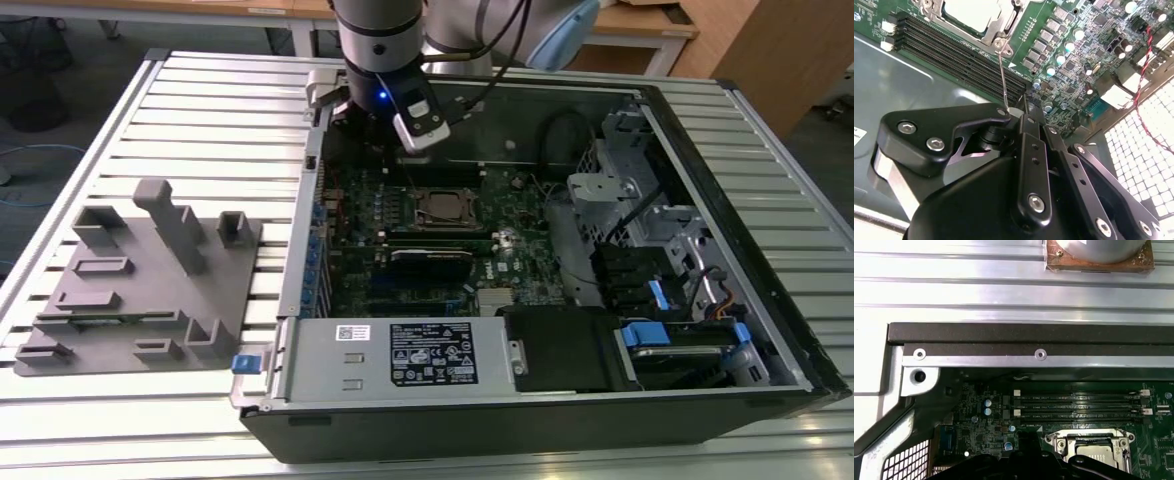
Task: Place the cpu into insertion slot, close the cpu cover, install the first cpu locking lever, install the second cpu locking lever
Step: 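Install the first cpu locking lever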
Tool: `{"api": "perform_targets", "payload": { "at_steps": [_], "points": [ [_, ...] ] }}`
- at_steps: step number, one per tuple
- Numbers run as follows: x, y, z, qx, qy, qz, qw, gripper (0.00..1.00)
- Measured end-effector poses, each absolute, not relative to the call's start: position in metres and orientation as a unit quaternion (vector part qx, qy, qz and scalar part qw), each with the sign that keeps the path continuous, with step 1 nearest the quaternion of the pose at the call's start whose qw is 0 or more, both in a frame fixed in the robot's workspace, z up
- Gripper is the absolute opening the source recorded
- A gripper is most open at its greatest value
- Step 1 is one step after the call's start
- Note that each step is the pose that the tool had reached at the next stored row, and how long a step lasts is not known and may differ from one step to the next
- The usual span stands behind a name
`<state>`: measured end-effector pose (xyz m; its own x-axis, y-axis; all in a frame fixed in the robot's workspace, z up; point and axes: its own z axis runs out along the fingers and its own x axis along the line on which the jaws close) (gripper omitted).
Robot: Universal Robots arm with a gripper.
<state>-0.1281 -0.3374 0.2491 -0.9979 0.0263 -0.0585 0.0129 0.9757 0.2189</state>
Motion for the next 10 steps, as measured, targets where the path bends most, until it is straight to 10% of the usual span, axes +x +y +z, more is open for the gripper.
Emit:
{"api": "perform_targets", "payload": {
  "at_steps": [10],
  "points": [
    [-0.1246, -0.3366, 0.2487, 0.01, 0.993, 0.111, 0.031, 0.11]
  ]
}}
